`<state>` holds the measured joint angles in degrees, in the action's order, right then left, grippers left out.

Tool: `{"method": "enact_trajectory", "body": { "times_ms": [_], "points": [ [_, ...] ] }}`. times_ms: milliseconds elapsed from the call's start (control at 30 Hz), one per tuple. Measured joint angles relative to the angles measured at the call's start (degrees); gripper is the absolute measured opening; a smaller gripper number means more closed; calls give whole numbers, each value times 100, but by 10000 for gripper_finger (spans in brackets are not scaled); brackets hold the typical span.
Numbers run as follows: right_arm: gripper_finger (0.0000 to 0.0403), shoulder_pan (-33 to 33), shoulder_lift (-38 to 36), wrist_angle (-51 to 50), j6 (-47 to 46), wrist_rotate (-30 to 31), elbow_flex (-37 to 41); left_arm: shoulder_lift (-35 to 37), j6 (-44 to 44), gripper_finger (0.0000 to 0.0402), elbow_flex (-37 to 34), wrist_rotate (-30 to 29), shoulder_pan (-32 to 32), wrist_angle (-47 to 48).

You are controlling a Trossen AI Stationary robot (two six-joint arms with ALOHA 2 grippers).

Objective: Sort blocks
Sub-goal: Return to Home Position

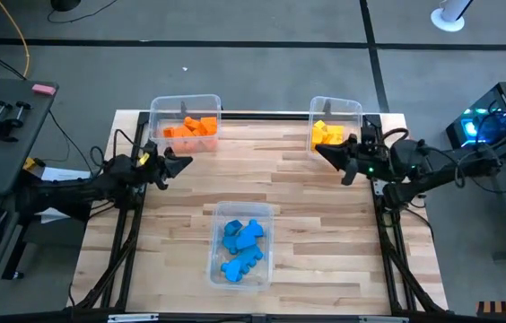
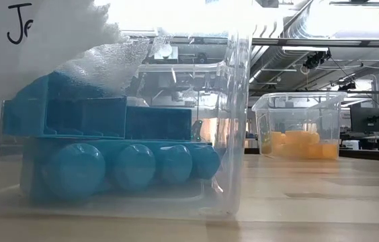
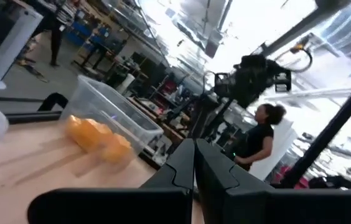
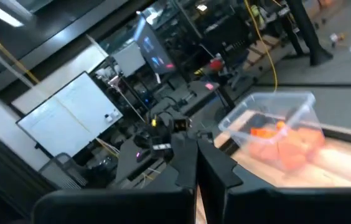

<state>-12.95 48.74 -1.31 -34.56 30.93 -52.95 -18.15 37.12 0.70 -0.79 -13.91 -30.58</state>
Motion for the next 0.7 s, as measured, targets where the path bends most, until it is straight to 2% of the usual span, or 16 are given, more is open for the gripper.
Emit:
{"method": "enact_trajectory", "body": {
  "times_ms": [200,333,467,533,700],
  "points": [
    [1,-253,-66,-405,380,-12,-94,-11,-303,0,-1,-722,580,42],
    [0,-448,-165,-796,323,-41,113,-11,-328,0,-1,-727,701,74],
    [0,-550,-529,-732,23,-111,746,-11,-328,0,-1,-724,701,77],
    [0,-548,-816,-398,-83,-275,1208,-11,-330,1,-1,-724,701,75],
    [0,-194,-1727,902,586,-815,2501,-11,-330,1,-1,-722,701,80]
  ]
}}
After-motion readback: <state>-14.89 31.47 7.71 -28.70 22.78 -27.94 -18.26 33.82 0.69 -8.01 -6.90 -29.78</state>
